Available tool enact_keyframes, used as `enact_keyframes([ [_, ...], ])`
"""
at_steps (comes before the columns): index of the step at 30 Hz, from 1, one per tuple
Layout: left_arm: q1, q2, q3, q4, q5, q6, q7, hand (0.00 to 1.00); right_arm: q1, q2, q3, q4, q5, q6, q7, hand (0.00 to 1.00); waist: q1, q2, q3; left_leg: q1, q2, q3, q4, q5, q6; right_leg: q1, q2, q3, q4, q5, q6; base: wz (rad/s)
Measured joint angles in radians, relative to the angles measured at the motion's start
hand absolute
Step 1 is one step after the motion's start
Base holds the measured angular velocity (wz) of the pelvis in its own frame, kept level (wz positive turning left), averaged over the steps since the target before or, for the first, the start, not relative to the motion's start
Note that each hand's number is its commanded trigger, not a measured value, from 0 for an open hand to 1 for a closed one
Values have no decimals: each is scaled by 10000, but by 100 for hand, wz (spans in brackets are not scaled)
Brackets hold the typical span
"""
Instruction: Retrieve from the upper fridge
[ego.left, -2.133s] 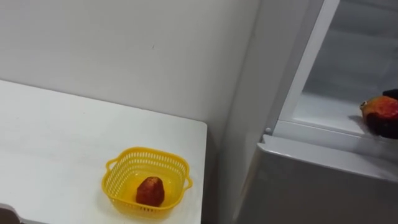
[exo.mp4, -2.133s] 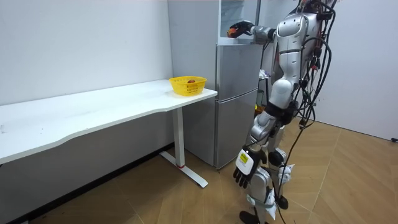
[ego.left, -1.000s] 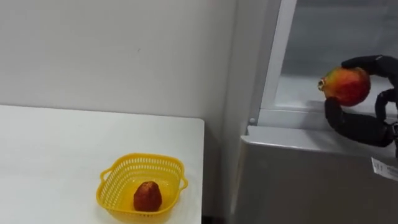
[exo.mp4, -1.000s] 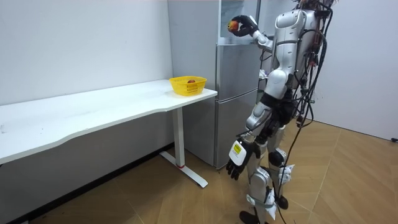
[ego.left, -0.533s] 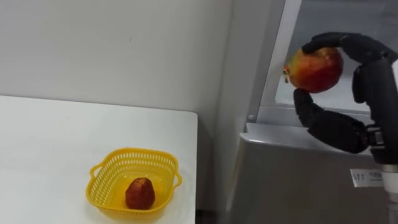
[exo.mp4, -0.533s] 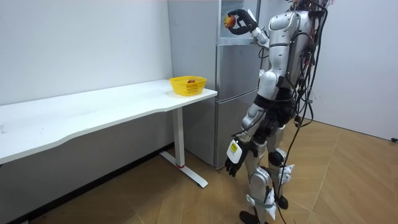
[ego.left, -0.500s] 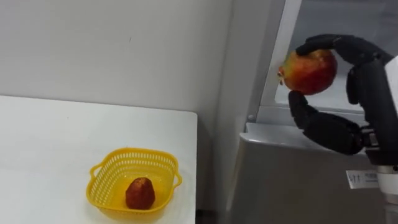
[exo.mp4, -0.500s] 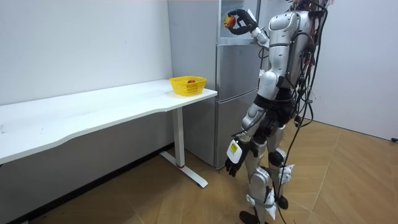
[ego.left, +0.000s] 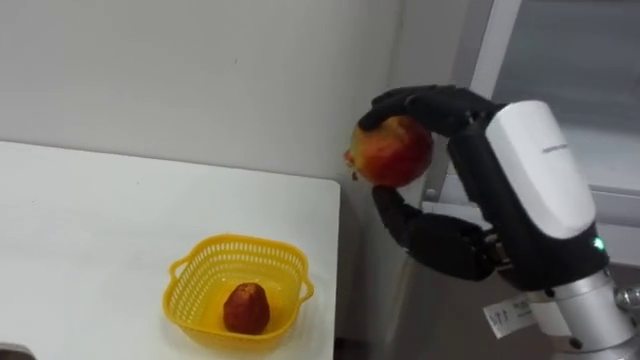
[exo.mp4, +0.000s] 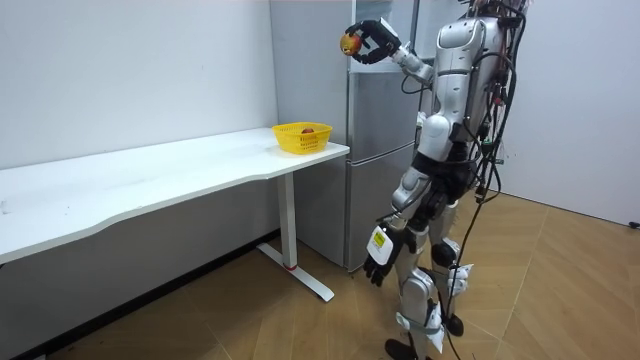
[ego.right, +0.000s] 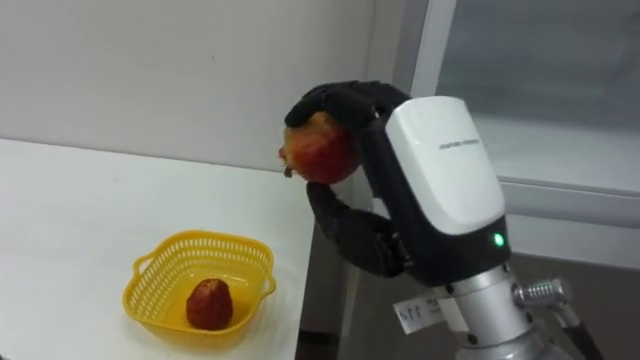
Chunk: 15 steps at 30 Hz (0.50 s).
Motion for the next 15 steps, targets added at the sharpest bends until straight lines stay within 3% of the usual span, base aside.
enact_keyframes([
  [8, 54, -29, -12, 13, 187, 0, -61, 0, -820, 41, 998, 52, -123, 11, 553, 100, 313, -19, 19, -5, 0, -99, -21, -1, -2, 73, 0, -126, 2, 0, 0, 3],
  [15, -62, -2, -20, 16, 198, -6, -384, 0, -1043, 32, 1530, 775, -93, 12, 1027, 100, 665, -190, 138, -13, -26, -389, 50, 0, -2, 182, -35, -496, -2, 0, 0, 12],
])
